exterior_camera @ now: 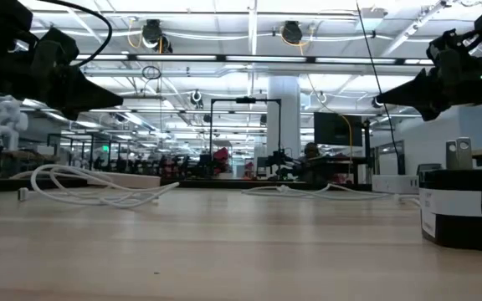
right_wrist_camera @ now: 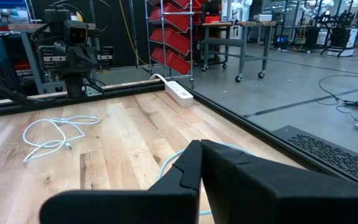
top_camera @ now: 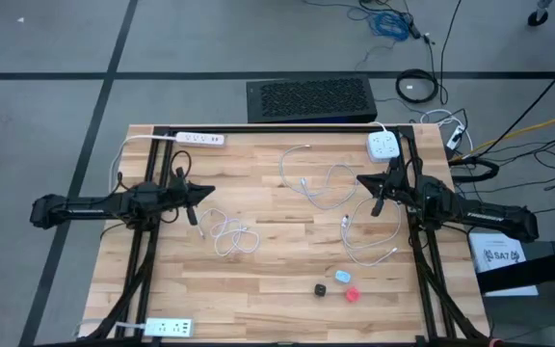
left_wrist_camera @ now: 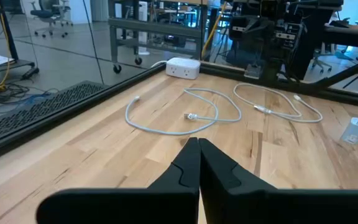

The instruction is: Insert USB

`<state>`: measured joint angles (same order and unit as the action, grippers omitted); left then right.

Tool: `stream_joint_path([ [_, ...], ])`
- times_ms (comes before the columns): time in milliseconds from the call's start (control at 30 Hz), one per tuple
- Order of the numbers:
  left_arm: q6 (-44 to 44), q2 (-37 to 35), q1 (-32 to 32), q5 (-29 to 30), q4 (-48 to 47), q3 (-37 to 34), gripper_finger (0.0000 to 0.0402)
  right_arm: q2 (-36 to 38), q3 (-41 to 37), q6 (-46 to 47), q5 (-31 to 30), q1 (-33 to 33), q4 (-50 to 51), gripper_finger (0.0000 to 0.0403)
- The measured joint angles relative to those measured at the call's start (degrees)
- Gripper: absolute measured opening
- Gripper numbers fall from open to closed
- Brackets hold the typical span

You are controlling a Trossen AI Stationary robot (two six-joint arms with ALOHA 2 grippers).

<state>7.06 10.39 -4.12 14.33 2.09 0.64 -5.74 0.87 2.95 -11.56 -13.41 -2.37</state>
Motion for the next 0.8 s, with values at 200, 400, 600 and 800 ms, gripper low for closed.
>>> stream_joint_path([
  [200, 0.0, 0.0, 0.0, 0.0, 0.0, 0.0, 0.0002, 0.0, 0.0, 0.0, 0.0, 0.0, 0.0, 0.0],
  [400, -6.1, 0.0, 0.0, 3.5, 3.5, 0.0, 0.0002, 0.0, 0.0, 0.0, 0.0, 0.0, 0.0, 0.0],
  [600, -0.4, 0.0, 0.0, 4.5, 13.9, 0.0, 0.0002, 0.0, 0.0, 0.0, 0.0, 0.0, 0.0, 0.0],
  [800, -2.2, 0.1, -0.1, 5.9, 20.9, 0.0, 0.0002, 0.0, 0.0, 0.0, 0.0, 0.0, 0.0, 0.0],
])
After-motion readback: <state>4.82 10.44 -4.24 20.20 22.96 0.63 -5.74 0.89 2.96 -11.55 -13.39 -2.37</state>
